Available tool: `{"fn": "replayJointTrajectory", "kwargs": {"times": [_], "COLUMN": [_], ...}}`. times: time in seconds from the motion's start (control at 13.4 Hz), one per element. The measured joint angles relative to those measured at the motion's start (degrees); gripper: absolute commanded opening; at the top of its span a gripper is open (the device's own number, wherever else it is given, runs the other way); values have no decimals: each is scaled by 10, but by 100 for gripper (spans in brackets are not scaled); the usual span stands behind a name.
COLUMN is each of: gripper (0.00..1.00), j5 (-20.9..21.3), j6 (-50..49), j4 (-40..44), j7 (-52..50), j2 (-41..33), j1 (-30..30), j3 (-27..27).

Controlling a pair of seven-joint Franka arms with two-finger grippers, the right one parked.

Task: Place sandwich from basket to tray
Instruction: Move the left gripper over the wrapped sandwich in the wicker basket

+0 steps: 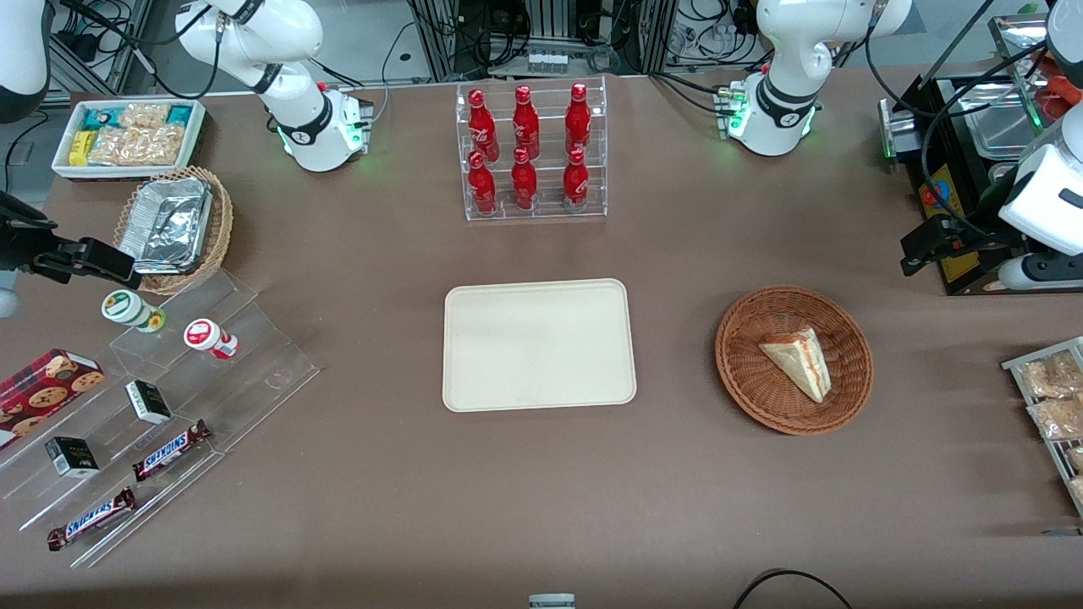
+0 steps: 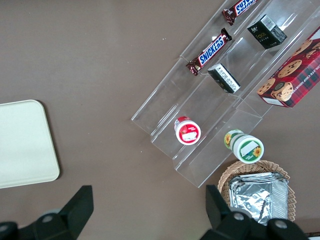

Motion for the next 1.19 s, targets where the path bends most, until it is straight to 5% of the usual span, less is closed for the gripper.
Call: {"fn": "replayJointTrajectory", "kwargs": {"times": [0.6,1.19], "gripper": [100,100], "j5": [0,0], "j6": [5,276], "j4": [-32,-245], "j7": [0,-115], "j2": [41,46], "j1": [-1,-1], "j3": [0,-1]}}
